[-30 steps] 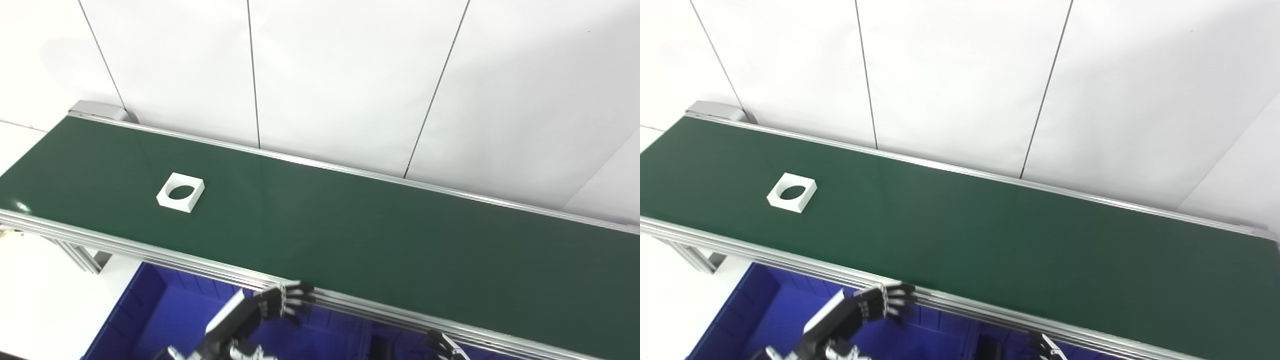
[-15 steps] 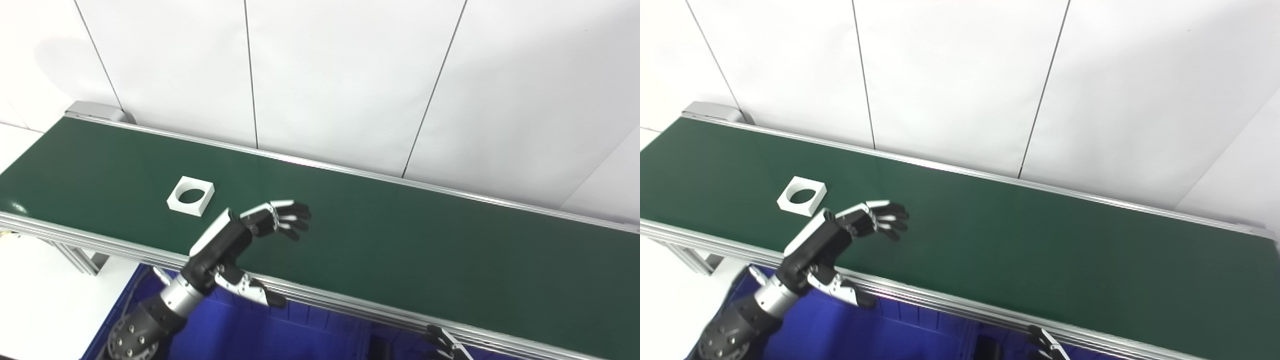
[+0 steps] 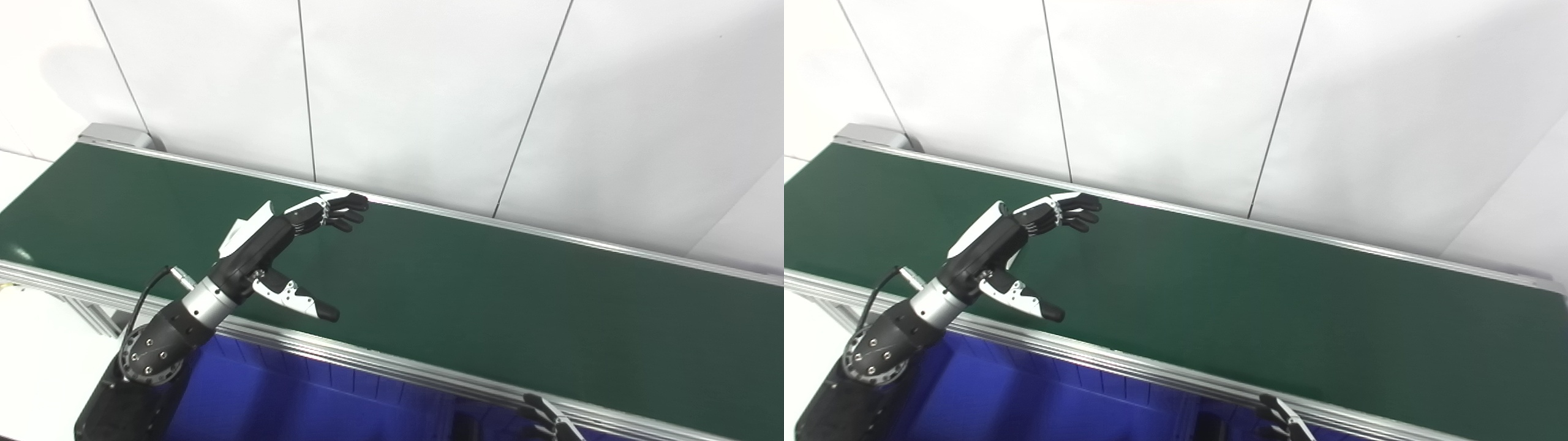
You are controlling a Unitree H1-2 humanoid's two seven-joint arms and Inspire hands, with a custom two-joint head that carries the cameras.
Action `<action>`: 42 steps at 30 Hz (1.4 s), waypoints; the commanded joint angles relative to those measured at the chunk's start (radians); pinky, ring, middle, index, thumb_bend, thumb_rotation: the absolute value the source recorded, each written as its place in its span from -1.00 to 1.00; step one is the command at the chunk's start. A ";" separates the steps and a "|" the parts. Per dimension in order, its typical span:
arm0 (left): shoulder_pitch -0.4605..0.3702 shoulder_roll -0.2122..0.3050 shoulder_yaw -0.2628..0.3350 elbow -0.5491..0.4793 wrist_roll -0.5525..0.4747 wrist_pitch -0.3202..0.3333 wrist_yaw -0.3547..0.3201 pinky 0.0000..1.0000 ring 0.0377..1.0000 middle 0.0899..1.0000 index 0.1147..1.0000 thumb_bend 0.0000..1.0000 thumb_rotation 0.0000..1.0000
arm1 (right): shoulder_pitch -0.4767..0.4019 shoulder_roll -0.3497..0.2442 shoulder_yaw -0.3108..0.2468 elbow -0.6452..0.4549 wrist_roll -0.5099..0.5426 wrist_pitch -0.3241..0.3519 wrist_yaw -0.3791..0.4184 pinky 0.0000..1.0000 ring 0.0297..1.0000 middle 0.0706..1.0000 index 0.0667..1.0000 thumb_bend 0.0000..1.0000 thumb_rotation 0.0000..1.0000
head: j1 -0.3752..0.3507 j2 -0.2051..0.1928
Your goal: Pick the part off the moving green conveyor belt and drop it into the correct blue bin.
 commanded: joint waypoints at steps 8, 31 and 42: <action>-0.186 0.112 -0.018 0.160 0.199 -0.041 0.047 0.70 0.74 0.75 0.74 0.75 -0.14 | -0.004 0.000 -0.009 -0.016 0.012 -0.058 -0.012 0.29 0.48 0.60 0.72 0.98 -0.92 | 0.004 0.001; -0.375 0.196 -0.193 0.471 0.547 0.087 0.141 0.78 0.91 0.92 0.83 0.94 -0.45 | -0.004 0.002 -0.017 -0.014 0.030 -0.064 -0.013 0.28 0.47 0.58 0.71 1.00 -0.91 | 0.027 -0.002; -0.395 0.224 -0.265 0.553 0.643 0.082 0.191 0.93 0.94 0.94 0.86 0.98 -0.55 | -0.004 -0.004 -0.018 -0.008 0.034 -0.075 -0.010 0.27 0.46 0.59 0.71 0.99 -0.91 | 0.035 0.000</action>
